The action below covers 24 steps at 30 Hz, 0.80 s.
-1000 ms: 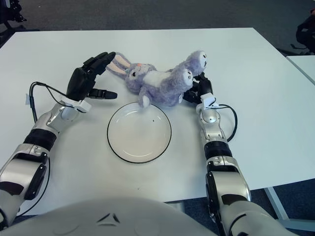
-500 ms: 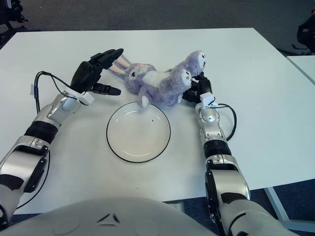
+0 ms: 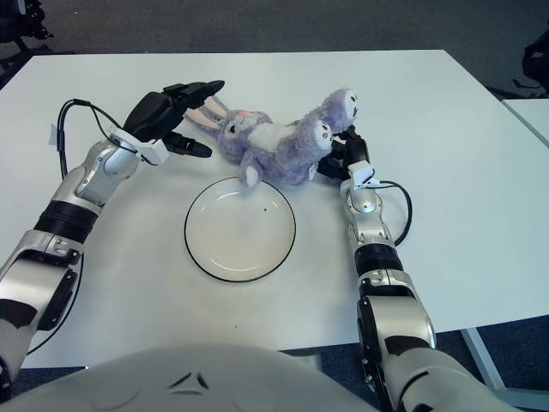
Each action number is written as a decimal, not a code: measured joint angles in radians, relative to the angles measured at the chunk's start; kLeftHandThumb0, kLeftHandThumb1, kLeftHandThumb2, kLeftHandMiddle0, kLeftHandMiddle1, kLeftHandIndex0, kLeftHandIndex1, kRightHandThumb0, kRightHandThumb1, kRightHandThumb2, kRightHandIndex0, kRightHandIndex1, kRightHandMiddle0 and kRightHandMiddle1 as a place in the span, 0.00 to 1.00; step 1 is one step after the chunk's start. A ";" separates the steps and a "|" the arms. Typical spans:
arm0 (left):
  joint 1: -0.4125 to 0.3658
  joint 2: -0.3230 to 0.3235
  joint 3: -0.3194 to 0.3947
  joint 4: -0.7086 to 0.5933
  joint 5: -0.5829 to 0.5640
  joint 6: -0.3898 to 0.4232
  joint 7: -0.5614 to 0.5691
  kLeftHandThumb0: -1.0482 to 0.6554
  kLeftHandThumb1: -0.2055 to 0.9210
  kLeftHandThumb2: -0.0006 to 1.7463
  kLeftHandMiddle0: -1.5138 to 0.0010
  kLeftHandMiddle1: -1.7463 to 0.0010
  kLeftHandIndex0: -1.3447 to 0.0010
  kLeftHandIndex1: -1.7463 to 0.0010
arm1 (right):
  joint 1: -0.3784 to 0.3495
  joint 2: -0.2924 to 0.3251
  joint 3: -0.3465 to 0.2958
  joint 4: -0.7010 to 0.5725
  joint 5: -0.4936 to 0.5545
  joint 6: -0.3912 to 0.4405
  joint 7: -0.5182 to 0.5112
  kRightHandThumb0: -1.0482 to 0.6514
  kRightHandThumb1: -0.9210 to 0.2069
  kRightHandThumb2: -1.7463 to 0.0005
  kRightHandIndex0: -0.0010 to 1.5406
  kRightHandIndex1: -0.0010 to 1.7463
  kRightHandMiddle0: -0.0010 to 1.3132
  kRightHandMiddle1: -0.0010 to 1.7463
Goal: Put the doll into the plate.
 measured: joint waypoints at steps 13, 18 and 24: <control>-0.071 -0.004 -0.087 0.069 0.083 0.027 0.000 0.17 1.00 0.07 0.62 0.99 0.71 1.00 | -0.001 0.001 0.002 0.000 0.000 -0.002 0.006 0.38 0.29 0.46 0.56 1.00 0.31 1.00; -0.095 -0.003 -0.113 0.088 0.107 0.027 0.000 0.17 1.00 0.06 0.62 0.99 0.72 1.00 | -0.001 0.001 0.002 -0.001 0.000 -0.002 0.006 0.38 0.29 0.46 0.56 1.00 0.31 1.00; -0.124 -0.003 -0.142 0.107 0.132 0.036 -0.006 0.15 1.00 0.06 0.62 0.99 0.73 1.00 | 0.000 -0.001 0.002 0.000 0.000 -0.003 0.006 0.38 0.29 0.46 0.56 1.00 0.31 1.00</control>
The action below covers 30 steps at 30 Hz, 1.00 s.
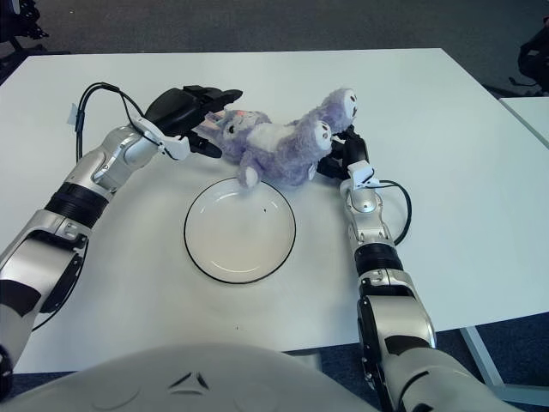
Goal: Put the doll into the plate.
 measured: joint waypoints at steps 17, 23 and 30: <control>-0.056 -0.025 -0.075 0.039 0.051 0.063 -0.052 0.20 0.98 0.01 0.65 1.00 0.76 1.00 | -0.004 0.002 0.002 0.003 0.000 0.000 -0.001 0.38 0.29 0.46 0.56 1.00 0.31 1.00; -0.069 -0.046 -0.094 0.041 0.051 0.079 -0.067 0.21 0.98 0.00 0.66 1.00 0.77 1.00 | -0.010 0.004 0.003 0.011 0.000 -0.002 0.000 0.38 0.29 0.46 0.56 1.00 0.31 1.00; -0.093 -0.074 -0.118 0.088 0.062 0.099 -0.054 0.23 0.96 0.00 0.66 1.00 0.78 1.00 | -0.019 0.007 0.003 0.025 0.000 -0.005 0.001 0.38 0.29 0.46 0.56 1.00 0.31 1.00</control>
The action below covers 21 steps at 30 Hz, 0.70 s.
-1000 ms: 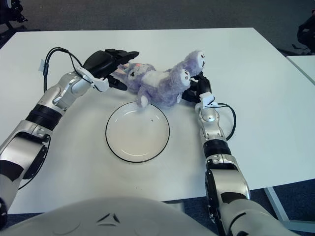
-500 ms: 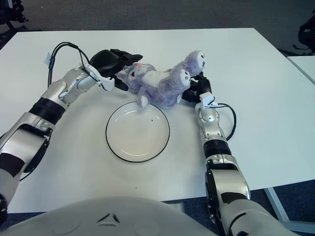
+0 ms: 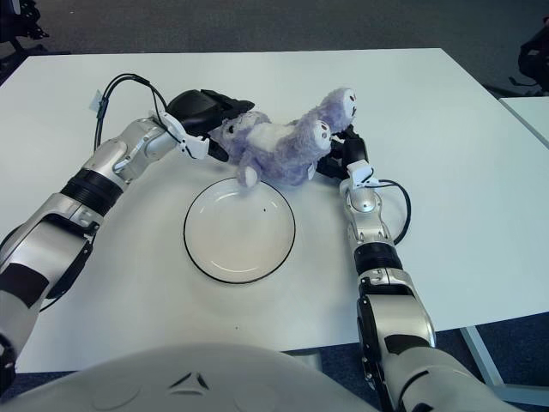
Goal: Put the doll into the plate.
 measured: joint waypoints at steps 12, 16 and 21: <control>-0.029 -0.035 -0.030 0.063 0.002 0.014 0.026 0.23 0.95 0.00 0.66 1.00 0.78 1.00 | -0.014 0.002 -0.002 0.025 0.001 -0.008 0.003 0.38 0.29 0.46 0.56 1.00 0.31 1.00; -0.032 -0.044 -0.035 0.070 0.002 0.019 0.029 0.23 0.95 0.00 0.66 1.00 0.79 1.00 | -0.016 0.002 -0.002 0.030 0.001 -0.010 0.004 0.38 0.29 0.46 0.57 1.00 0.31 1.00; -0.033 -0.047 -0.038 0.073 0.002 0.019 0.030 0.23 0.95 0.00 0.66 1.00 0.79 1.00 | -0.017 0.002 -0.002 0.034 0.001 -0.012 0.005 0.38 0.29 0.46 0.57 1.00 0.31 1.00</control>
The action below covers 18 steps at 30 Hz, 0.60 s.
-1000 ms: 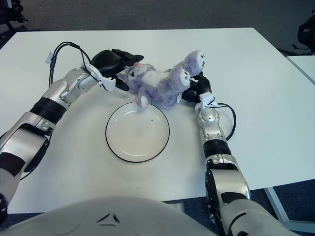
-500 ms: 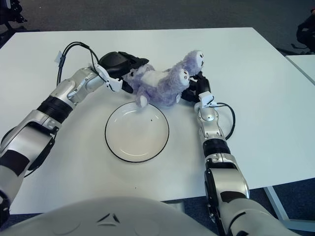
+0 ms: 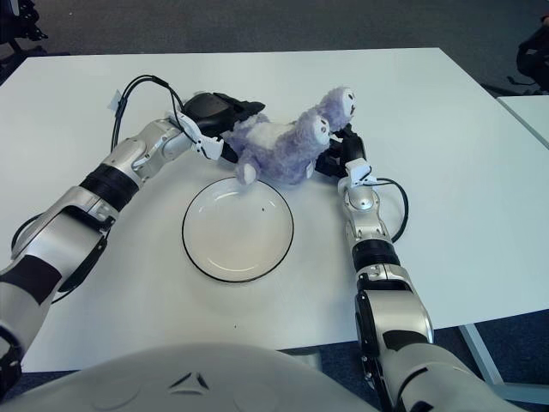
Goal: Put the doll into the plate.
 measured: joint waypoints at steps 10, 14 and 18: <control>-0.002 -0.035 0.000 0.043 -0.020 -0.011 0.035 0.23 0.96 0.00 0.67 1.00 0.78 1.00 | -0.004 -0.003 -0.001 0.010 0.000 -0.004 0.003 0.38 0.29 0.46 0.57 1.00 0.31 1.00; -0.002 -0.045 0.000 0.052 -0.021 -0.017 0.040 0.22 0.96 0.00 0.67 1.00 0.78 1.00 | -0.006 -0.003 -0.001 0.014 0.000 -0.006 0.005 0.38 0.29 0.46 0.57 1.00 0.31 1.00; -0.005 -0.049 0.000 0.064 -0.022 -0.021 0.048 0.22 0.96 0.00 0.66 1.00 0.78 1.00 | -0.008 -0.003 -0.001 0.019 0.001 -0.009 0.007 0.38 0.29 0.46 0.57 1.00 0.31 1.00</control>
